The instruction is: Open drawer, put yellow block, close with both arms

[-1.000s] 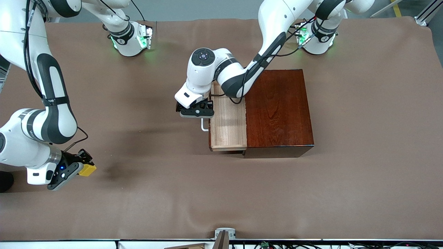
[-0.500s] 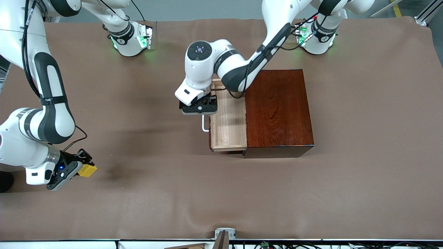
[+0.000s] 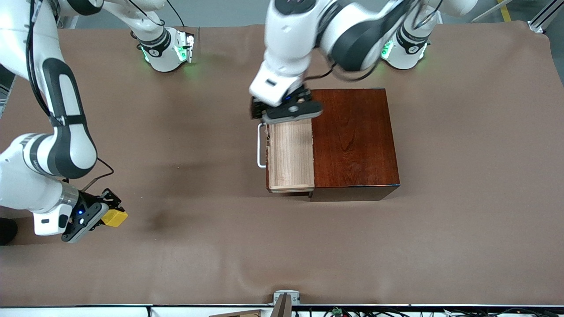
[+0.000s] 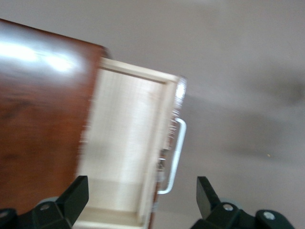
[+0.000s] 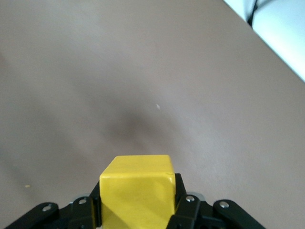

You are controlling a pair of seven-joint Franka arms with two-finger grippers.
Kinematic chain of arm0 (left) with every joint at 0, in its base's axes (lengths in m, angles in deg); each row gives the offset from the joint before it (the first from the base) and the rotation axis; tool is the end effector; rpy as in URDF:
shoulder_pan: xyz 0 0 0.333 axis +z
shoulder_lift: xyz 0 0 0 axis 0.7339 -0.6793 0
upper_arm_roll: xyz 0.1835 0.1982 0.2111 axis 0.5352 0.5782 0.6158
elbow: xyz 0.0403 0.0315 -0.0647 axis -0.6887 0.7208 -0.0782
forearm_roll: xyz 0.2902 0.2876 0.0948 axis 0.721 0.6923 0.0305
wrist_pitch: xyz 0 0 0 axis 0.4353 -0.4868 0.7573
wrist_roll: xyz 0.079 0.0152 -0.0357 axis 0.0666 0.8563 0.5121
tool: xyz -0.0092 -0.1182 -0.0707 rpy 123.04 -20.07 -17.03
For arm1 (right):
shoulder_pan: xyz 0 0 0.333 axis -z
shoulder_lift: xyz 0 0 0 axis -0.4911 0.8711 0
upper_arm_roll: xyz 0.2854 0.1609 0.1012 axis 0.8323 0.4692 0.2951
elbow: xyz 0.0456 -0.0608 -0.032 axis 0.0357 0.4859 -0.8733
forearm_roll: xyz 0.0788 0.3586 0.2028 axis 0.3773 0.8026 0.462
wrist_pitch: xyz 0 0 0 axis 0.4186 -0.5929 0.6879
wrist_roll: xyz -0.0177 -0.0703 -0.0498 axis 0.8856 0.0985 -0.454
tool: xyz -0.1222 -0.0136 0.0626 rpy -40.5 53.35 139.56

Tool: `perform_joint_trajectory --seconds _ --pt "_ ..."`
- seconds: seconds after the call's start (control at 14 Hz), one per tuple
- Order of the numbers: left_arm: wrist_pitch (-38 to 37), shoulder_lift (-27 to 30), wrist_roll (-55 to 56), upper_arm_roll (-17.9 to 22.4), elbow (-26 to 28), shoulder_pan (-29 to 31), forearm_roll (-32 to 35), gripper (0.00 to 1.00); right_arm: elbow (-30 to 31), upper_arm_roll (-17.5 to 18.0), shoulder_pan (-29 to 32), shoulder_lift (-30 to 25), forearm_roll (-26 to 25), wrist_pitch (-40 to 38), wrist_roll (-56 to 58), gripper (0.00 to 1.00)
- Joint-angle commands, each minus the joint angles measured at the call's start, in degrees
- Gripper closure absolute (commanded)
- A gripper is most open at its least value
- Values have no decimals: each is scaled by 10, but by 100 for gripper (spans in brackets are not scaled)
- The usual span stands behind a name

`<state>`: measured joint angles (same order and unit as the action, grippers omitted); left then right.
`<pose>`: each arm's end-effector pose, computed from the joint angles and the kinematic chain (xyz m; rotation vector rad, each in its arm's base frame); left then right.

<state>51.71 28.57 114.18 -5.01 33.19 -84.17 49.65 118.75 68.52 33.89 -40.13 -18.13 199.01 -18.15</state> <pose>0.5199 -0.5148 0.5543 3.0029 0.4063 0.1368 0.7548 -0.0178 0.3316 -2.7142 -1.2770 -0.2229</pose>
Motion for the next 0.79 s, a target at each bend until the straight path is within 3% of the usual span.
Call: perform_joint_trajectory --seconds 0.0,0.07,0.29,0.57,0.71 --pt "-77 73 -10 0 27 60 -18 0 13 19 6 -50 14 -44 49 100" --pt "-111 90 -27 0 28 87 -21 0 10 21 4 -52 16 -53 62 100" --pt "-182 132 -179 -2 38 181 -36 0 -12 74 7 -51 19 -54 111 100" --pt "-194 166 -353 -4 80 294 -47 0 -51 135 -12 -44 18 -54 120 100" --pt "-191 170 -415 -4 92 341 -52 0 -61 142 -52 -42 18 -55 119 100"
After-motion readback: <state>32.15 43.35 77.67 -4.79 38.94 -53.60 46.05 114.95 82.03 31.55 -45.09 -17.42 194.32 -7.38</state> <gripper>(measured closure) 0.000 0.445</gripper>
